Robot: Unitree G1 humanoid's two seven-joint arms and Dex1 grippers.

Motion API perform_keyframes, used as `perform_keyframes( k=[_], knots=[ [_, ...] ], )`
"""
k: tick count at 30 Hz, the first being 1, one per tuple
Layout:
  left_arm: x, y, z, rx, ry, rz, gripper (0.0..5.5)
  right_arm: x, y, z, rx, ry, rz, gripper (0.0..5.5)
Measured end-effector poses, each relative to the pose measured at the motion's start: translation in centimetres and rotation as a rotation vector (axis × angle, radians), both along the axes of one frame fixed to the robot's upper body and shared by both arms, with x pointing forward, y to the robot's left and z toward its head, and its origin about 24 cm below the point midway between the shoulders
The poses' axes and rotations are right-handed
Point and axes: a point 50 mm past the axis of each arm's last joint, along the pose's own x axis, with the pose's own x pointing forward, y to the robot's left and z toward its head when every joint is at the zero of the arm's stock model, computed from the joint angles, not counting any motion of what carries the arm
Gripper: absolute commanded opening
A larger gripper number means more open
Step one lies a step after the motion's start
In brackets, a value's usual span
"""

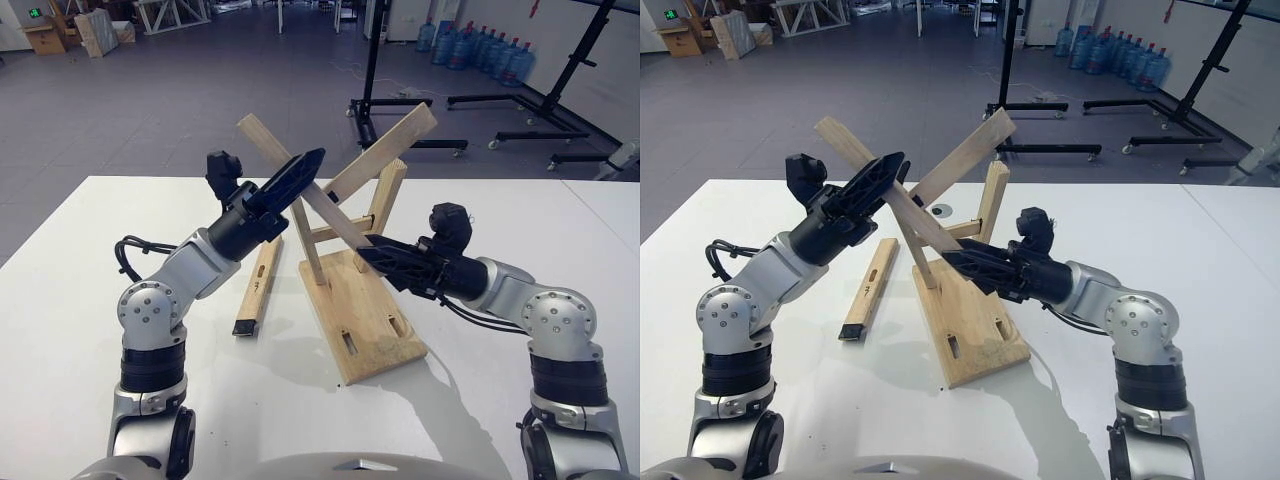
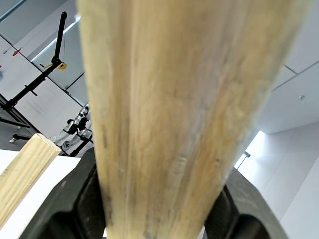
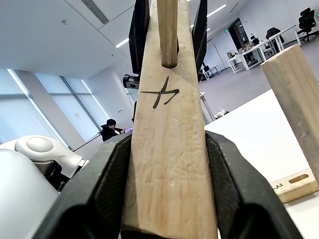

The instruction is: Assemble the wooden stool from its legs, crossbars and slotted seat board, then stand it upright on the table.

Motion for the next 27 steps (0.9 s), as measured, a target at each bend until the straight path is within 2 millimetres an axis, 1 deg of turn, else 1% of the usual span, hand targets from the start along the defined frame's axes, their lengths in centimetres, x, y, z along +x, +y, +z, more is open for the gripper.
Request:
perform_keyframes(
  k=[1,6,8,10,11,13,14,15,17,18,19,21,22,24,25,27],
  knots=[
    [0.1,0.0,-0.1,0.009,0.001,0.008,2.16,0.0,0.1,-0.1,-0.010,-0.002,0.000,2.49],
    [0.4,0.1,-0.4,0.046,-0.010,0.047,2.11,-0.2,0.8,-0.7,-0.107,-0.021,0.027,3.35],
    [0.5,0.2,-0.5,0.060,-0.018,0.065,2.11,-0.2,0.7,-0.8,-0.127,-0.035,0.018,3.74],
    [0.7,0.3,-0.7,0.080,-0.022,0.086,2.10,0.0,0.1,-0.8,-0.150,-0.044,-0.003,4.12],
    [0.8,0.3,-0.8,0.094,-0.030,0.095,2.10,0.3,-0.7,-0.6,-0.172,-0.061,-0.036,4.34],
    [0.9,0.5,-0.9,0.142,-0.053,0.117,2.10,0.9,-3.0,-0.1,-0.243,-0.103,-0.129,4.73],
    [0.9,0.7,-1.0,0.174,-0.065,0.135,2.10,1.1,-4.4,0.4,-0.293,-0.130,-0.180,4.77],
    [0.9,1.1,-1.0,0.236,-0.102,0.161,2.10,1.5,-6.7,1.0,-0.419,-0.171,-0.260,4.77],
    [0.7,1.4,-0.9,0.332,-0.170,0.196,2.10,1.9,-9.0,1.2,-0.687,-0.261,-0.325,4.77],
    [0.7,1.5,-0.9,0.364,-0.188,0.203,2.10,2.1,-9.8,0.8,-0.794,-0.280,-0.338,4.77],
    [0.5,1.7,-0.9,0.411,-0.221,0.216,2.10,2.3,-10.9,0.0,-0.977,-0.318,-0.329,4.77],
    [0.4,1.9,-0.7,0.455,-0.267,0.230,2.10,2.5,-11.9,-1.6,-1.185,-0.358,-0.272,4.77],
    [0.1,1.9,-0.5,0.475,-0.303,0.233,2.10,2.4,-12.4,-3.5,-1.307,-0.379,-0.211,4.77],
    [-0.1,1.8,-0.6,0.477,-0.322,0.226,2.10,1.9,-12.8,-6.2,-1.401,-0.379,-0.121,4.77],
    [-0.1,1.9,-0.8,0.483,-0.322,0.225,2.10,1.7,-12.7,-7.2,-1.410,-0.381,-0.092,4.77],
    [-0.1,1.9,-0.8,0.488,-0.328,0.229,2.10,1.5,-12.2,-8.4,-1.402,-0.395,-0.055,4.77]
  ],
)
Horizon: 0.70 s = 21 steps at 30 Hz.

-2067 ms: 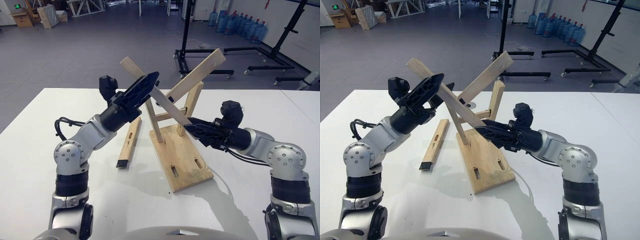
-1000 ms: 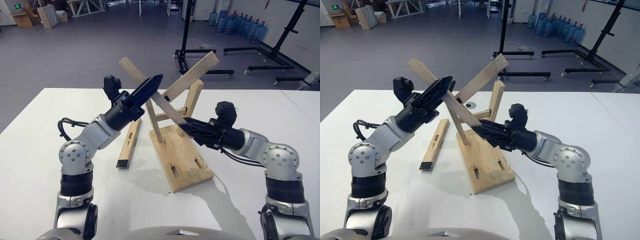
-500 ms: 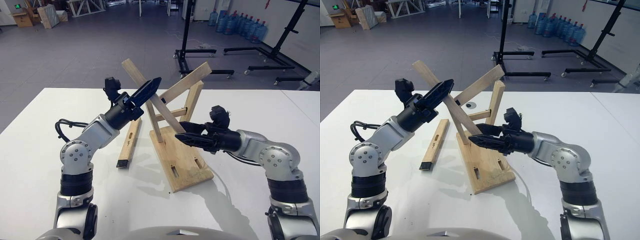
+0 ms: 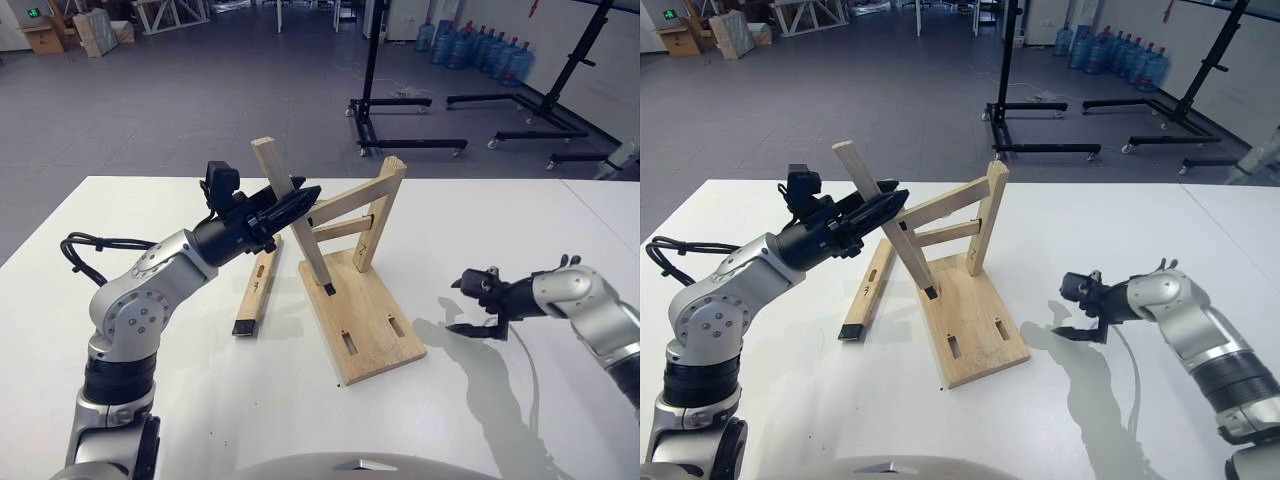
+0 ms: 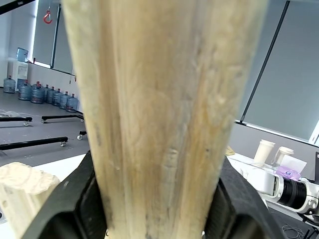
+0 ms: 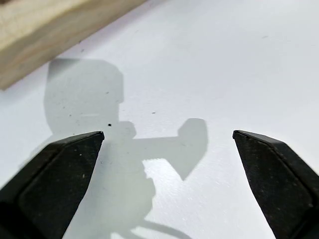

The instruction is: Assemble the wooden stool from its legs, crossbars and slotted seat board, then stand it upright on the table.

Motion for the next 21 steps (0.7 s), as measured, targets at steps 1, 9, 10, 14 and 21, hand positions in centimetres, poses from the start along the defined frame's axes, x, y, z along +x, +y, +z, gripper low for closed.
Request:
perform_keyframes(
  k=[1,9,10,14,21],
  knots=[
    [0.0,0.0,0.0,0.000,-0.001,0.000,2.10,0.1,0.3,-0.2,0.012,-0.010,0.017,4.77],
    [-0.5,0.3,-0.5,0.016,-0.001,0.001,2.10,0.0,4.8,-1.7,0.159,-0.012,0.098,4.77],
    [-0.5,0.6,-0.5,0.020,-0.007,0.006,2.10,-0.2,5.4,-1.8,0.176,0.000,0.114,4.77],
    [-0.4,1.5,-0.1,0.054,-0.035,0.047,2.10,-1.1,7.3,-2.3,0.236,0.038,0.139,4.77],
    [-0.6,2.6,0.4,0.110,-0.074,0.025,2.10,-1.3,7.8,-2.3,0.263,0.065,0.096,4.77]
  ],
)
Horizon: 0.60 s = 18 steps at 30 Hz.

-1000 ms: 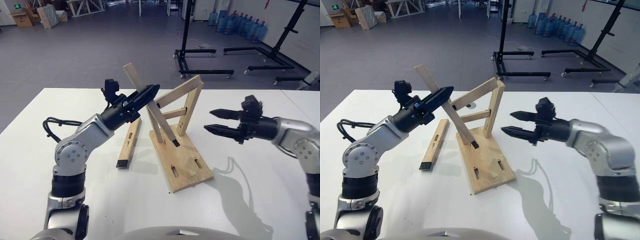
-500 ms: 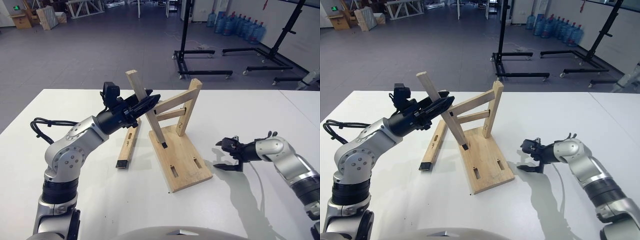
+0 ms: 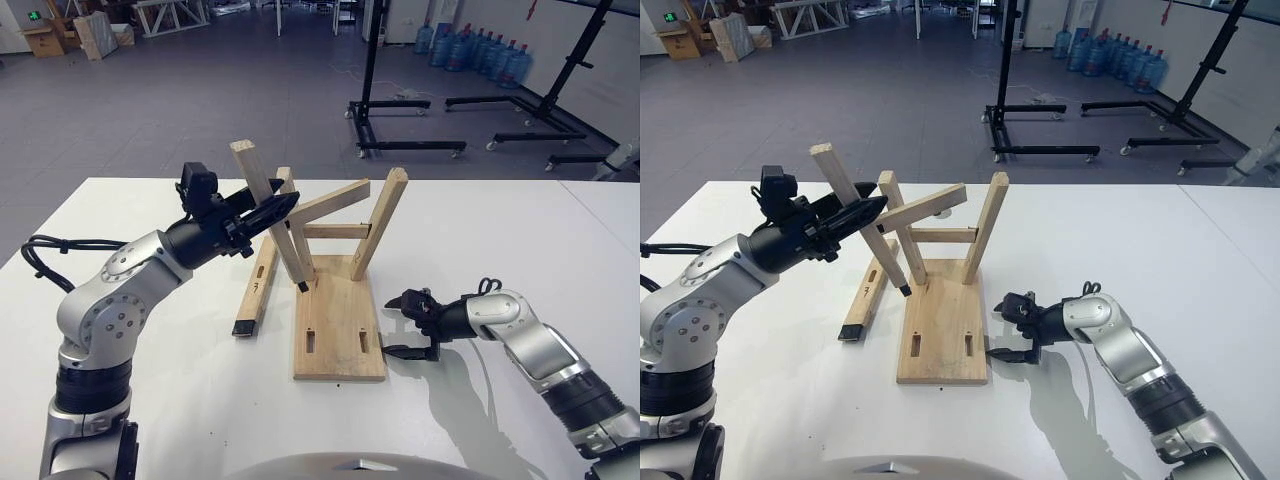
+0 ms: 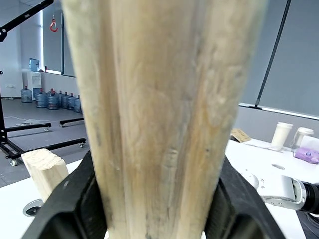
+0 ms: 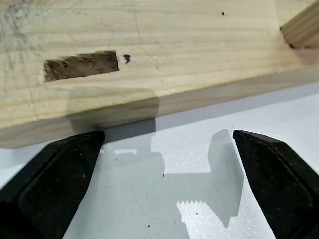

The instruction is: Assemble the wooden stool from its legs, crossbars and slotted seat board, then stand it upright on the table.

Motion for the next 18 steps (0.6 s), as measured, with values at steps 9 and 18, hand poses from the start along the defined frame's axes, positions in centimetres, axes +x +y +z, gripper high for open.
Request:
perform_keyframes(
  k=[9,18],
  knots=[
    [-0.4,-0.3,1.2,-0.146,0.082,-0.298,2.10,0.7,-2.3,0.3,-0.029,-0.011,-0.113,4.77],
    [0.7,-1.6,-4.6,0.025,0.193,-0.360,2.10,1.4,-2.3,0.1,0.009,-0.022,-0.175,4.77]
  ],
)
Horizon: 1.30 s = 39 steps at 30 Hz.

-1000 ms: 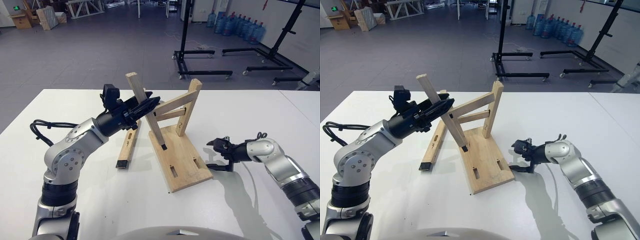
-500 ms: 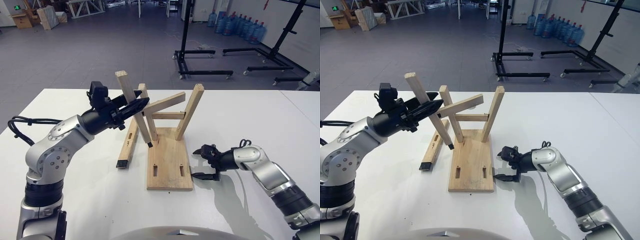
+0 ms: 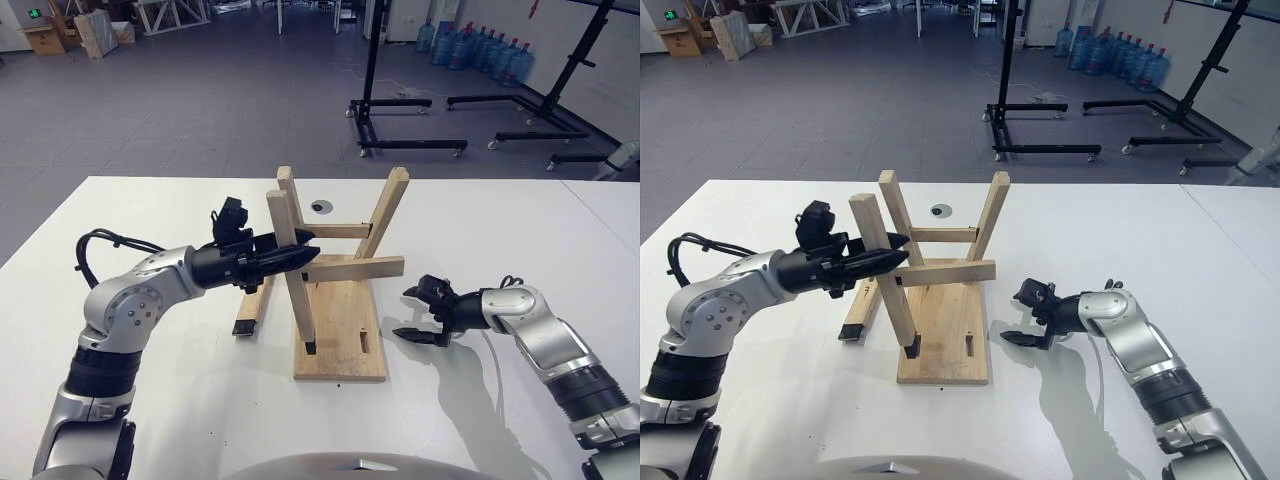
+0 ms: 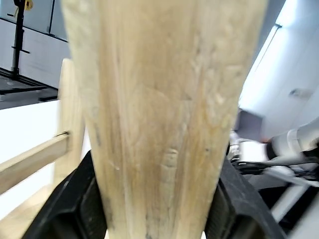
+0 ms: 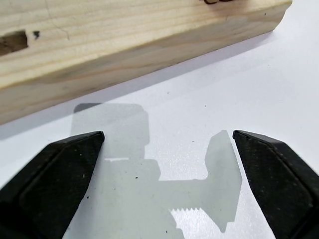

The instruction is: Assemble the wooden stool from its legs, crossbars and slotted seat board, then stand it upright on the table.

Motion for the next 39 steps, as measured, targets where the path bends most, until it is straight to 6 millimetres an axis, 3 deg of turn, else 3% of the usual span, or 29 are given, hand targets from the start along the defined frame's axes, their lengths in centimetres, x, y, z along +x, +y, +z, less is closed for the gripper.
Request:
perform_keyframes(
  k=[11,28,36,39],
  knots=[
    [-0.3,-1.4,-1.0,0.035,-0.099,-0.015,2.10,0.0,0.2,-0.2,0.010,-0.006,-0.004,4.77],
    [-0.6,-1.0,-1.5,0.063,-0.063,-0.049,2.10,0.0,0.6,-0.4,0.026,-0.009,0.000,4.77],
    [-0.4,-1.5,-2.2,0.109,-0.176,-0.052,2.10,0.0,0.7,-0.5,0.030,-0.003,0.004,4.77],
    [-0.9,-2.2,-1.8,0.191,-0.294,-0.086,2.10,-0.1,0.8,-0.6,0.032,-0.002,0.005,4.77]
  ],
)
